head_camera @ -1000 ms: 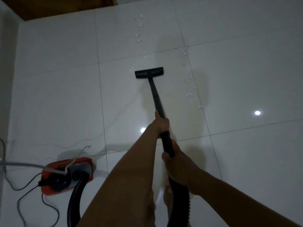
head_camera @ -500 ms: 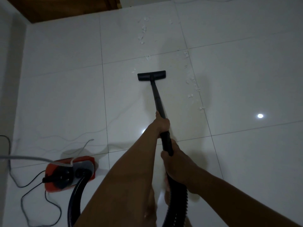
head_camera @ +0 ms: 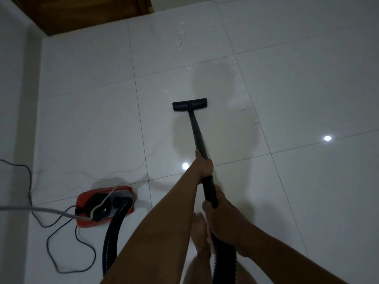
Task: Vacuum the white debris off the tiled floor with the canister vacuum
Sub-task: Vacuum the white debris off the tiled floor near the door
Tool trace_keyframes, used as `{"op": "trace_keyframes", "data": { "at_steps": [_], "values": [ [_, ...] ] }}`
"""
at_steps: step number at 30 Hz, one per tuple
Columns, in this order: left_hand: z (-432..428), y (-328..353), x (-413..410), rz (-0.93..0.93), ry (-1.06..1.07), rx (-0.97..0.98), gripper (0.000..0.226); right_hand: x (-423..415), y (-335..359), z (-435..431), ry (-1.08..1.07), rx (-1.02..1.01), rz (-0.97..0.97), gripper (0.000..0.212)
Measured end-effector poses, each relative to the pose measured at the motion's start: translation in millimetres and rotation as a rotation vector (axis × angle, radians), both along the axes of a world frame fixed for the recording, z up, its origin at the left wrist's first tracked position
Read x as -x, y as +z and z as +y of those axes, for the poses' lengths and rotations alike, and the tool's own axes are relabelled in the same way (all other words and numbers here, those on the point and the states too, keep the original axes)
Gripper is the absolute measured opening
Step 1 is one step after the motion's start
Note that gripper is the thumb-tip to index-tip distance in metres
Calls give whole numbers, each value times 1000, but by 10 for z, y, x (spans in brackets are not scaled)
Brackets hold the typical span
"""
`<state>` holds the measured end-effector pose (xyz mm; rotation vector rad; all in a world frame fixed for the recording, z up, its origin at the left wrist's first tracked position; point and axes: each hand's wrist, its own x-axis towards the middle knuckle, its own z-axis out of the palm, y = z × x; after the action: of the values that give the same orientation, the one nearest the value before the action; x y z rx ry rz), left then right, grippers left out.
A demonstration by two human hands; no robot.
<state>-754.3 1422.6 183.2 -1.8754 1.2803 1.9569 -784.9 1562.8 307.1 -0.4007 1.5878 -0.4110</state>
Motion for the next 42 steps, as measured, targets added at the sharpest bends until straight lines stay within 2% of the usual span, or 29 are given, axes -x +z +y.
{"op": "trace_keyframes", "data": {
  "at_steps": [6, 10, 17, 27, 33, 42],
  "values": [
    [297, -45, -223, 11, 16, -5, 77, -215, 46, 283, -8, -20, -8, 55],
    [361, 16, -250, 13, 38, -21, 75, -213, 102, 346, 7, 52, 42, 53],
    [329, 108, -315, 9, 16, -65, 77, -268, 217, 311, 4, 68, -17, 54],
    [-216, 194, -227, -3, -7, -86, 75, -191, 382, -240, -17, 63, 22, 51],
    [-564, 110, -136, -10, -28, -85, 77, -150, 256, -571, -13, 30, 53, 49],
    [-992, -25, -63, 1, -42, -75, 78, -101, 218, -1014, -35, -13, 94, 54]
  ]
}}
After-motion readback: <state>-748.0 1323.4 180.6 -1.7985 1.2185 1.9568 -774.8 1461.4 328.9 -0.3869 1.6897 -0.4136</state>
